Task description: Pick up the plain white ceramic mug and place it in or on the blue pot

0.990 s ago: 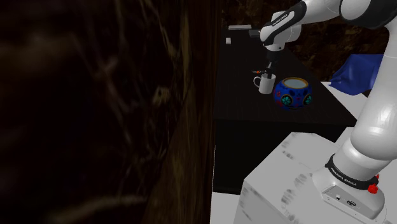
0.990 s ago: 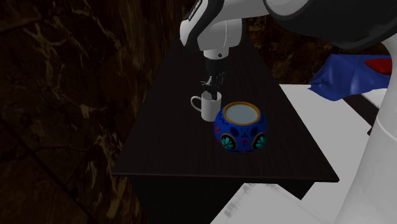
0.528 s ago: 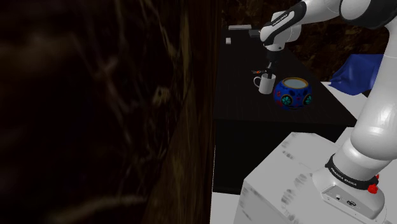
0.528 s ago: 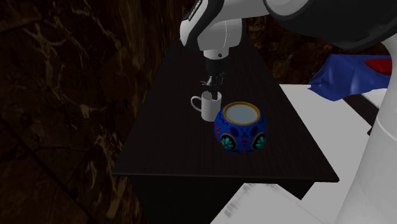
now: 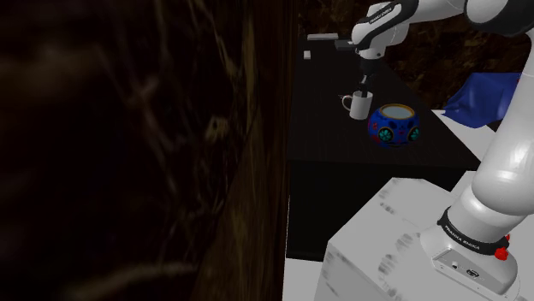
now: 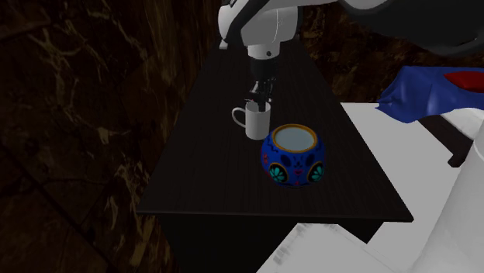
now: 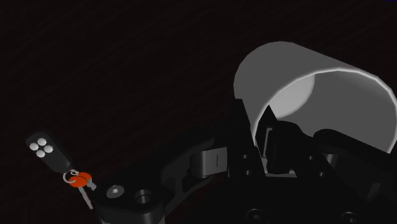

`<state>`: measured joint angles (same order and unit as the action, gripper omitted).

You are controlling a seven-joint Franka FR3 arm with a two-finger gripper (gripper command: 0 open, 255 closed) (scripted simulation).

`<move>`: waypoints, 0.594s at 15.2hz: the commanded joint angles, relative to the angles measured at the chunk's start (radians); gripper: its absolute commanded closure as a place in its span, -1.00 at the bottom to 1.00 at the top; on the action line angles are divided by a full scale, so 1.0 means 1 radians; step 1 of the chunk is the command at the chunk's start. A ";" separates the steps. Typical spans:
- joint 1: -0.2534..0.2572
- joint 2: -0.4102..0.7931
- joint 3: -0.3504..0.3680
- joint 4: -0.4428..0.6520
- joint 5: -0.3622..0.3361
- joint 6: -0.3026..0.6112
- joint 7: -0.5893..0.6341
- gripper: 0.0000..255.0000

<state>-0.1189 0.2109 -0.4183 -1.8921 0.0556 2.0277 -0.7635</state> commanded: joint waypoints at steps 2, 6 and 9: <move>0.002 -0.020 -0.003 0.017 -0.010 -0.036 0.004 1.00; 0.003 -0.037 -0.004 0.051 -0.018 -0.086 0.008 1.00; 0.004 -0.048 -0.005 0.079 -0.023 -0.124 0.011 1.00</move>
<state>-0.1145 0.1673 -0.4228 -1.8219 0.0350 1.9180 -0.7530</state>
